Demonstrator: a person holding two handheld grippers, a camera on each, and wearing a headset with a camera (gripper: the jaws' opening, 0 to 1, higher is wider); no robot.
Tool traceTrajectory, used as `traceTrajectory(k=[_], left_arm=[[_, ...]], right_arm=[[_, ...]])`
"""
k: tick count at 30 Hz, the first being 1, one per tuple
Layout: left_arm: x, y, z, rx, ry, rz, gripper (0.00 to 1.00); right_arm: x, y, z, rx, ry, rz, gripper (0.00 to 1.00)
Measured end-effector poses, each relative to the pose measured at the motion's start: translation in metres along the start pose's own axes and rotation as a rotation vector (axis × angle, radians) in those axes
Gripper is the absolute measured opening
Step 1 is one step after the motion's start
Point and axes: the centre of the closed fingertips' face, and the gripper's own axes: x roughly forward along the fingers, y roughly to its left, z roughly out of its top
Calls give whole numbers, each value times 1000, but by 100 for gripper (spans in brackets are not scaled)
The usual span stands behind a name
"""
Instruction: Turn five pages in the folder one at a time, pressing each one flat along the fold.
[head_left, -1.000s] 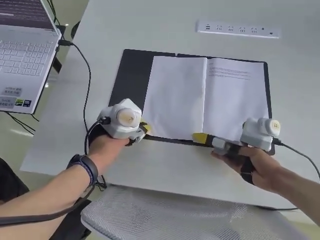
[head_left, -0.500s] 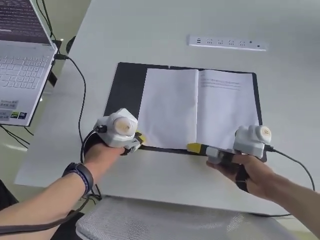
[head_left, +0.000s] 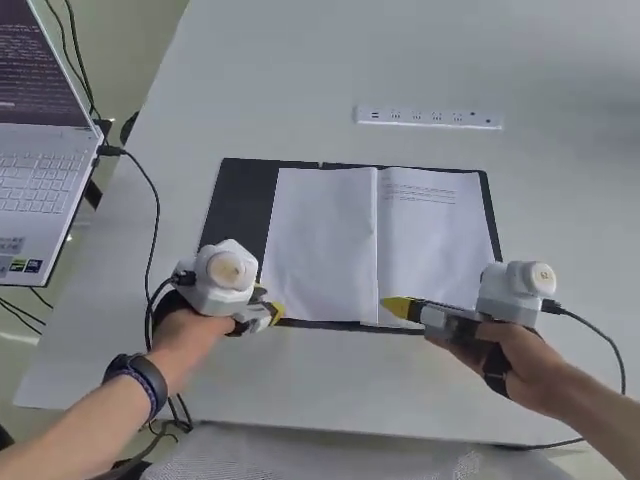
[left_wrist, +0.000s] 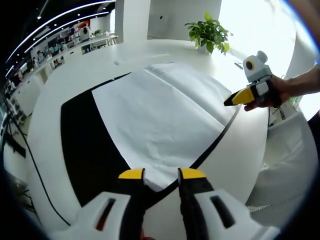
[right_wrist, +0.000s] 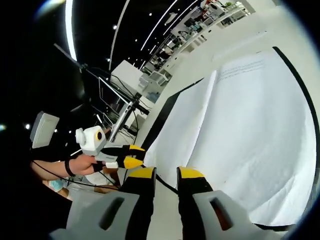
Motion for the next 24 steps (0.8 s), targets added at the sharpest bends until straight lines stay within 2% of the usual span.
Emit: traceTrajectory(k=[2,4,6,13,14,16,19,22,24], left_arm=[[-4,-1,3,-10,-13,3,25],[-8,-2,6,-20,-25,8,27],[-9,-4,8,-25,-34,4,29],[-22,-9,17,-20,-56,11,35],[-23,-9,20,-42,-68,9,36],[-27,-10,24,-48,-83,16,39],[-33,-14,28,-32,-100,18,42],[-39,-17,32,-6,-115,13,45],[-44,-17,35,10,-122,14,47]], right_arm=[[-9,-7,8,-39,-7,-29,18],[-16,-8,12,-59,-14,-59,19],[-22,-21,10,-87,-7,-94,19],[-55,-31,22,-141,-30,-174,28],[-62,-33,22,-175,-18,-196,28],[-75,-40,24,-246,-6,-250,30],[-90,-35,24,-274,-5,-262,38],[-108,-34,27,-336,0,-299,42],[-117,-33,28,-344,-8,-303,43]])
